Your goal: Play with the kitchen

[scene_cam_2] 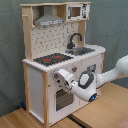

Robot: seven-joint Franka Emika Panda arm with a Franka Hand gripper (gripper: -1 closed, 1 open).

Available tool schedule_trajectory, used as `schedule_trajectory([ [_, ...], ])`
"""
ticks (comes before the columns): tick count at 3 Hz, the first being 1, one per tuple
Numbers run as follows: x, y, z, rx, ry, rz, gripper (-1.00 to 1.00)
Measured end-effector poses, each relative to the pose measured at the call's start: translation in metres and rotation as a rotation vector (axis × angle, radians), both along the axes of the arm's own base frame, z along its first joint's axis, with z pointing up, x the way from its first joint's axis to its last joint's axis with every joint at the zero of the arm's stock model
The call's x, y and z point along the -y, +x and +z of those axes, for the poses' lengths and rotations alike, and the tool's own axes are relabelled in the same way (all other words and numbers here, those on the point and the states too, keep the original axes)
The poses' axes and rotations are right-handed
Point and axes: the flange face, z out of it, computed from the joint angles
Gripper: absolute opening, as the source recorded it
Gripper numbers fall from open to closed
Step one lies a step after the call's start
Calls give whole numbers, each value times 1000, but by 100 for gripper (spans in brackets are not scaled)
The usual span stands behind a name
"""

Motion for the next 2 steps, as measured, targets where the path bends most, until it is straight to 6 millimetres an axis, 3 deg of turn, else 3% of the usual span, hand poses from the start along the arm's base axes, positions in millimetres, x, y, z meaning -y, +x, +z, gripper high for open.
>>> schedule_trajectory([
  [2,-3,-6,3,-66,-17,-76,100],
])
